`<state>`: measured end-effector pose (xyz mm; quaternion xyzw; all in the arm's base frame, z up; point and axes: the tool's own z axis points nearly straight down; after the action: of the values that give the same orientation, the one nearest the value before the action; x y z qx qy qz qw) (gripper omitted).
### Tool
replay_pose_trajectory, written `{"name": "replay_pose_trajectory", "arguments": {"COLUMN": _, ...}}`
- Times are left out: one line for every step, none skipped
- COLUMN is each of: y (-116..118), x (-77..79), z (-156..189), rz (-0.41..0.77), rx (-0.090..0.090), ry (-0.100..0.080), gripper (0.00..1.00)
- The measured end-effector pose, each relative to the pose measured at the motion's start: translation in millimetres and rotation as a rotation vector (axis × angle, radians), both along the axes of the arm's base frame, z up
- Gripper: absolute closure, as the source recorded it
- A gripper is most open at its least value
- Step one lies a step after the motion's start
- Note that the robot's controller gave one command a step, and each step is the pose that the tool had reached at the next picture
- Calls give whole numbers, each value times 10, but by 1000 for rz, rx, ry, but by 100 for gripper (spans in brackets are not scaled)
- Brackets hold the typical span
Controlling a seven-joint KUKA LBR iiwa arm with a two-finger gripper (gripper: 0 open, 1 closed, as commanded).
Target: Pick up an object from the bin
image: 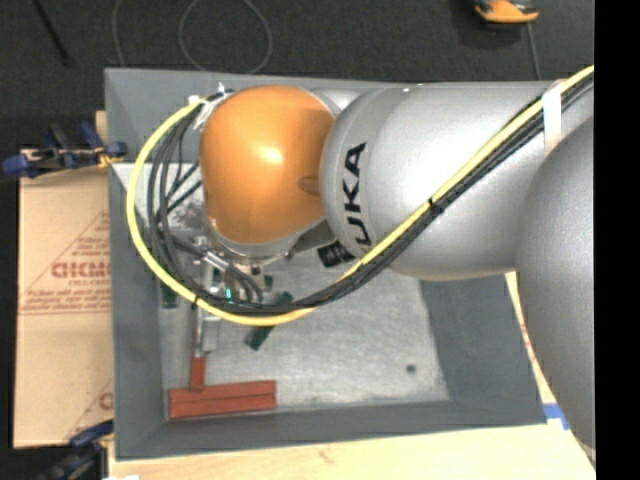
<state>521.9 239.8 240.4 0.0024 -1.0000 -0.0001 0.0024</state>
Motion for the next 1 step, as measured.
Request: {"name": "replay_pose_trajectory", "arguments": {"y": -80, "x": 258, "z": -1710, "rz": 524, "rx": 0, "ry": -5, "gripper": 0}}
